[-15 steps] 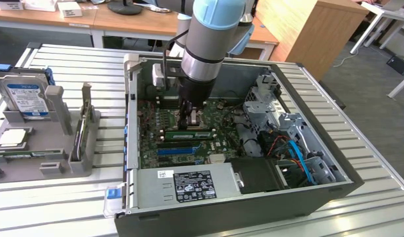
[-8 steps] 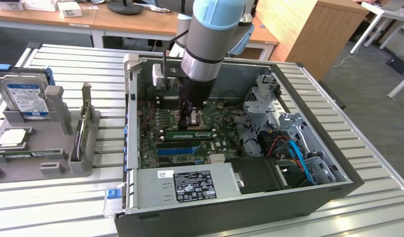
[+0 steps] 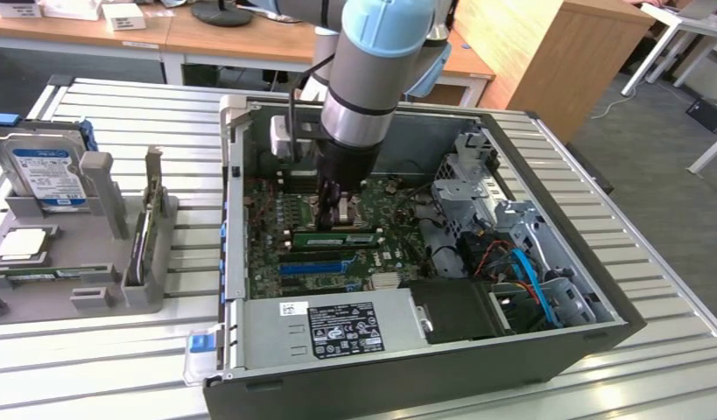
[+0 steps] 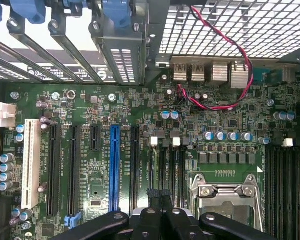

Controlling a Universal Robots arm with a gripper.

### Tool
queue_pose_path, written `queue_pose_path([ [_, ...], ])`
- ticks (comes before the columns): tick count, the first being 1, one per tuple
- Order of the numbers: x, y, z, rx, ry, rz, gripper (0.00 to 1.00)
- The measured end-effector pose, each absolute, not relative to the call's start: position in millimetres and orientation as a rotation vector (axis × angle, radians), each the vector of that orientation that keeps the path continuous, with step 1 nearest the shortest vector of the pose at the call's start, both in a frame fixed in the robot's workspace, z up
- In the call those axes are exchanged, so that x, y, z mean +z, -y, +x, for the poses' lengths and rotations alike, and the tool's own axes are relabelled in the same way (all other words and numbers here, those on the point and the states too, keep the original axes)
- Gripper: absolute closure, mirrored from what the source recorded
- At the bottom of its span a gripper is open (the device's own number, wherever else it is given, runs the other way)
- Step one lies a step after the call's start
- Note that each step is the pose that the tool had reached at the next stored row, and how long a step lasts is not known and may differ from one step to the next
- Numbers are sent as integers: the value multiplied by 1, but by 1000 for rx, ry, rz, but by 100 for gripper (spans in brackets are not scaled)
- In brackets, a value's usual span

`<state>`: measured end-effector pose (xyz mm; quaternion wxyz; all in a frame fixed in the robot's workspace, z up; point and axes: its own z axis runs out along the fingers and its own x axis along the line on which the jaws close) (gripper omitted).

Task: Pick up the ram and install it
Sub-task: 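Press down the ram until it locks into place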

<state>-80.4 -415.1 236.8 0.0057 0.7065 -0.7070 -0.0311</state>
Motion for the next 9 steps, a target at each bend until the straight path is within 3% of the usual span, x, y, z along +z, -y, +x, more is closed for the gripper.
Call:
queue_pose_path([
  [9,235,415,-80,-98,2213,2212,89],
])
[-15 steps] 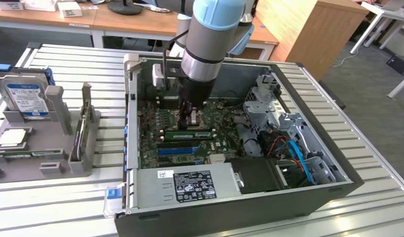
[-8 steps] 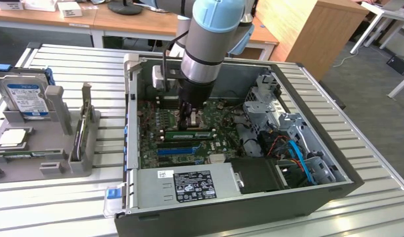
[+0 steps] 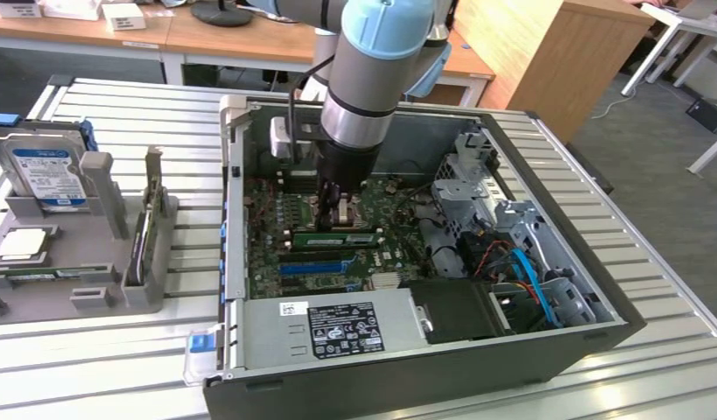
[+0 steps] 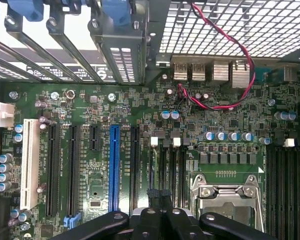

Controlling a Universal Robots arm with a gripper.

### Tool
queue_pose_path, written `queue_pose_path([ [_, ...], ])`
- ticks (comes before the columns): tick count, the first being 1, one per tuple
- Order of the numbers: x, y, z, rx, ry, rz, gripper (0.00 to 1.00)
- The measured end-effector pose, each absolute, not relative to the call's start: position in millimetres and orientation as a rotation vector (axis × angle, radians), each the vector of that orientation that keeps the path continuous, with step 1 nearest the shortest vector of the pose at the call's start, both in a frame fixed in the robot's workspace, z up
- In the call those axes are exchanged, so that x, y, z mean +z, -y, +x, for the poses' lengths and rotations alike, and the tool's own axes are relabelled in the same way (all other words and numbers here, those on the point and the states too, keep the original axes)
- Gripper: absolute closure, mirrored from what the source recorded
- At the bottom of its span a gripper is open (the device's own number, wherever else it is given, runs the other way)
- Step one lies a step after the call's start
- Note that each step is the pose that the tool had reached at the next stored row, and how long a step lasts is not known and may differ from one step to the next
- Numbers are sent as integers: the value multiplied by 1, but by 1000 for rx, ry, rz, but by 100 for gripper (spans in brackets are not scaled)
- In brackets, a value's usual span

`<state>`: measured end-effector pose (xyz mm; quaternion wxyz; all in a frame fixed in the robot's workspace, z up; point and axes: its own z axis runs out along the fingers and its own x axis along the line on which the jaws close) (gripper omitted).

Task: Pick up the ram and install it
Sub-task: 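Press down the ram until it locks into place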

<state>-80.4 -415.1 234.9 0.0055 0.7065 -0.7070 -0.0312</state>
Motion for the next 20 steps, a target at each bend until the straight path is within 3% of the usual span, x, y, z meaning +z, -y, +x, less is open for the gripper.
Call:
queue_pose_path([
  [20,231,416,-80,-97,2213,2211,89],
])
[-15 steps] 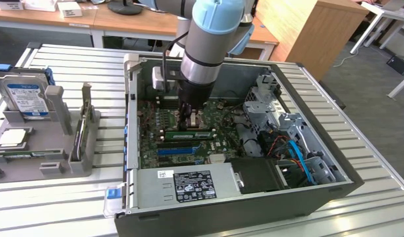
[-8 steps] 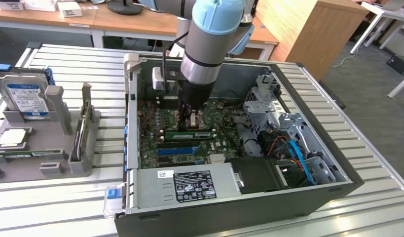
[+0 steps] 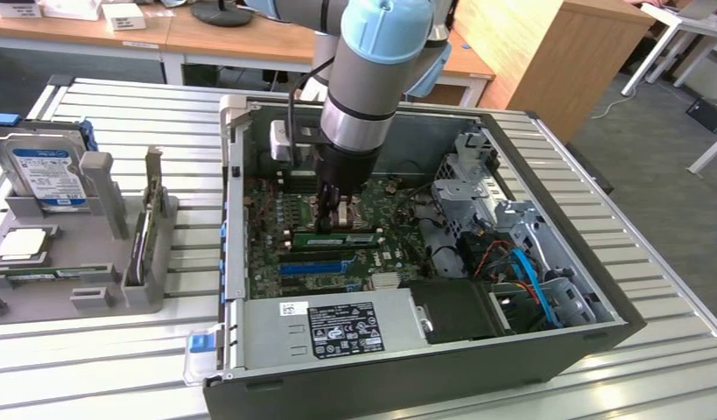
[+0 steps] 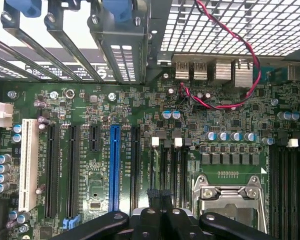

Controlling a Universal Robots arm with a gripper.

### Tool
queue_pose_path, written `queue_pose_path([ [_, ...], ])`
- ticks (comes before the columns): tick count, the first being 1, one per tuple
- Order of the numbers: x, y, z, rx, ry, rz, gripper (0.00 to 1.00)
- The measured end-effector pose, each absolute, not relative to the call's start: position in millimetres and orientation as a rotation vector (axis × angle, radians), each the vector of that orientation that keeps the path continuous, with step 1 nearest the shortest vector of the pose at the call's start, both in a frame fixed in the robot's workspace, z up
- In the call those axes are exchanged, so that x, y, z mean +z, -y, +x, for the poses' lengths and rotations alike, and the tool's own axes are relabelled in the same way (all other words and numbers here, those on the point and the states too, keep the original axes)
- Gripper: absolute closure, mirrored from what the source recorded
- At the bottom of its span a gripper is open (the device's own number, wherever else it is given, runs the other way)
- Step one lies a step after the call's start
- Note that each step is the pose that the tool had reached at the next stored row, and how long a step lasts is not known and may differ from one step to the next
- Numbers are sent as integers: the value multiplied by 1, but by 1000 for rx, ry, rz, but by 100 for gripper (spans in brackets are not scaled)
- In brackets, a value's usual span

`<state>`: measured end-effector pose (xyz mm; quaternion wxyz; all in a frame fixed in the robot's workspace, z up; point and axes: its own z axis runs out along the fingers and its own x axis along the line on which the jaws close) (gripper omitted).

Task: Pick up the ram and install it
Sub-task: 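Press down the ram until it locks into place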

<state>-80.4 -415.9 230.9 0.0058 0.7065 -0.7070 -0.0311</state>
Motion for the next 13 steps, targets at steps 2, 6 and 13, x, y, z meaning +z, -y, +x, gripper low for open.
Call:
queue_pose_path([
  [2,230,416,-80,-97,2213,2211,89],
  [6,230,416,-80,-97,2213,2211,89],
  [13,229,416,-80,-97,2213,2211,89],
])
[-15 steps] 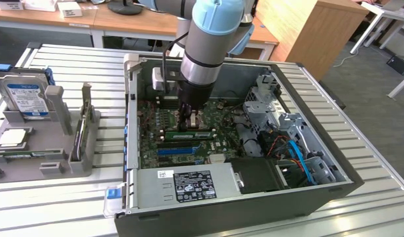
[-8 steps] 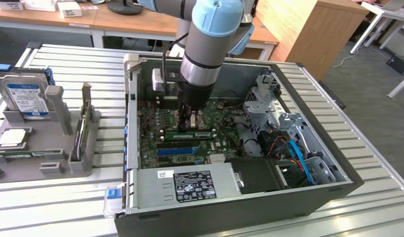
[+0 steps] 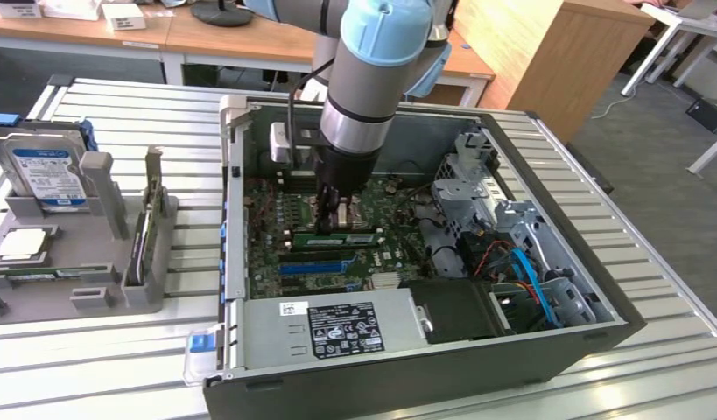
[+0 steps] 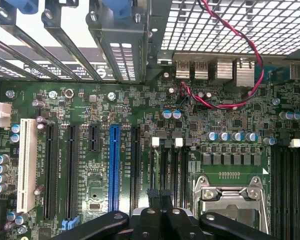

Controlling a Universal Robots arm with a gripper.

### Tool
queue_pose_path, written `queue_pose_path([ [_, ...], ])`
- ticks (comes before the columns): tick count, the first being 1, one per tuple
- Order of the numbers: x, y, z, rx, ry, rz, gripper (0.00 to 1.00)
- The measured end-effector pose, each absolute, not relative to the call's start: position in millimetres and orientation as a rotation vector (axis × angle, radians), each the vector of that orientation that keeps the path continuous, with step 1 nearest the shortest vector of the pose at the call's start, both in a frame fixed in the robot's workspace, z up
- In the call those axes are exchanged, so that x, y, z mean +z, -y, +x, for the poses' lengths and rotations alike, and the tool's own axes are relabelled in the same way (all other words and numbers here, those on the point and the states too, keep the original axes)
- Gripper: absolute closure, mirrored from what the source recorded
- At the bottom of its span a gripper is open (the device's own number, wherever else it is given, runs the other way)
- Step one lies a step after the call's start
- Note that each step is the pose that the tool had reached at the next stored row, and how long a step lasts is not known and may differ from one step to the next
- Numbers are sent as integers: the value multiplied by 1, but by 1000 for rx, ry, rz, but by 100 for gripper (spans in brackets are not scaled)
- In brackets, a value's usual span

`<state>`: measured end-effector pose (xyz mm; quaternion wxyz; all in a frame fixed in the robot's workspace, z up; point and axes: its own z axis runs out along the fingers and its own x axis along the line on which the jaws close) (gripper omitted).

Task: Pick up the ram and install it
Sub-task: 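Press down the ram until it locks into place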

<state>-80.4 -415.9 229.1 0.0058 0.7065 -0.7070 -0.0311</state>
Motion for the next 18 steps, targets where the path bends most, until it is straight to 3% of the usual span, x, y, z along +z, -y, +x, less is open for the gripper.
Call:
queue_pose_path([
  [18,226,416,-80,-97,2213,2211,89],
])
